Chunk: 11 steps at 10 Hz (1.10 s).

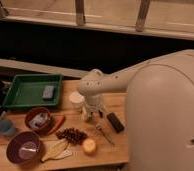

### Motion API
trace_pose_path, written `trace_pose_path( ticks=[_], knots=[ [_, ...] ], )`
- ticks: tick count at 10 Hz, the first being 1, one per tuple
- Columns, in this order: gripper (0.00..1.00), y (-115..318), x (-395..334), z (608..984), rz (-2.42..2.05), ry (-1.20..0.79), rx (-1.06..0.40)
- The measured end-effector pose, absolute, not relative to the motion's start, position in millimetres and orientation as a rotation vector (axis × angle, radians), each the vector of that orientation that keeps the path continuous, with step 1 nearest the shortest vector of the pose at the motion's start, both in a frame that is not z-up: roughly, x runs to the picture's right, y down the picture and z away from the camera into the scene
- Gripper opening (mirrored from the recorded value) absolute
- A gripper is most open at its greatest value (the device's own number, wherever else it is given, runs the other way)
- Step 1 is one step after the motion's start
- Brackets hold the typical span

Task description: Place fork in plastic cup

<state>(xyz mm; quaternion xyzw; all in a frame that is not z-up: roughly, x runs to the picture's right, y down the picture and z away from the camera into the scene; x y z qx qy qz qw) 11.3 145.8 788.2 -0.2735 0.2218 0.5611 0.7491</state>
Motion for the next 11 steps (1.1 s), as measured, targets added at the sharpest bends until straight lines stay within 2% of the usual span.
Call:
trace_pose_path(
  ticks=[11],
  knots=[
    [0.80, 198.6, 10.3, 832.8, 1.240, 0.541, -0.832]
  ],
)
